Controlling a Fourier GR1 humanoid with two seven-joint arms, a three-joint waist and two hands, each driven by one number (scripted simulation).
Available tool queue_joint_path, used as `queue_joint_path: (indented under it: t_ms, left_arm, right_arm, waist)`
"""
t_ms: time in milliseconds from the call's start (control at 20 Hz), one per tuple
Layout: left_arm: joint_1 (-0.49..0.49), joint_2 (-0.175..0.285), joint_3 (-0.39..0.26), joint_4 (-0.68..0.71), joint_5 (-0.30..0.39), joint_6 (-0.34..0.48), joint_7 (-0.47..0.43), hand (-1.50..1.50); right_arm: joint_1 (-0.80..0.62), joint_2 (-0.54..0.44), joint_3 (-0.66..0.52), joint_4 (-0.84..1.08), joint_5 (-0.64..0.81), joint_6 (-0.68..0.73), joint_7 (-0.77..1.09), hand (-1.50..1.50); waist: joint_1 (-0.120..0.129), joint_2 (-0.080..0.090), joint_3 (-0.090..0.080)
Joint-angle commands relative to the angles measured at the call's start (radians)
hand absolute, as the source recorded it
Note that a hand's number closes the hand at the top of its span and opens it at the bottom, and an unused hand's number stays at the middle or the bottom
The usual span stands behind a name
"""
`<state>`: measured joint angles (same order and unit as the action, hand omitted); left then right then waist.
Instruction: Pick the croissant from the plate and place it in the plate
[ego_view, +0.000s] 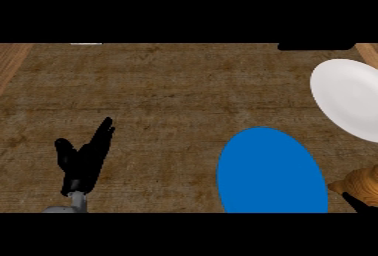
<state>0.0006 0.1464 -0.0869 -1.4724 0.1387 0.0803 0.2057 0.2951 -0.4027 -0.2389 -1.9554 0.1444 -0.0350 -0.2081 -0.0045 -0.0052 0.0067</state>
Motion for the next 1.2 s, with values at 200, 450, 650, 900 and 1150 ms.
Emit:
queue_joint_path:
  t_ms: [200,450,650,900,1150]
  left_arm:
    - [0.000,-0.018,-0.016,0.007,0.001,-0.009,0.057,0.00]
    - [-0.027,-0.021,-0.023,0.051,-0.017,-0.016,0.048,0.00]
    - [-0.025,-0.026,-0.006,0.094,-0.012,-0.037,-0.024,0.00]
    - [-0.034,-0.033,-0.020,0.059,-0.009,-0.041,0.015,0.00]
    - [-0.075,-0.032,-0.023,0.056,-0.024,-0.036,0.023,0.00]
  right_arm:
    - [-0.325,-0.098,-0.160,0.476,-0.036,-0.014,-0.124,1.50]
    - [-0.510,-0.120,-0.204,0.799,0.022,-0.120,-0.256,1.50]
    - [-0.700,-0.224,-0.244,1.062,-0.002,-0.073,-0.318,1.50]
    - [-0.861,-0.293,-0.250,1.353,0.040,-0.078,-0.417,1.50]
    - [-0.935,-0.319,-0.202,1.522,0.124,-0.119,-0.326,1.50]
  waist:
    - [0.023,0.010,-0.005]
    - [0.034,0.015,-0.004]
    - [0.036,0.017,-0.004]
    - [0.058,0.024,-0.003]
    - [0.081,0.036,-0.002]
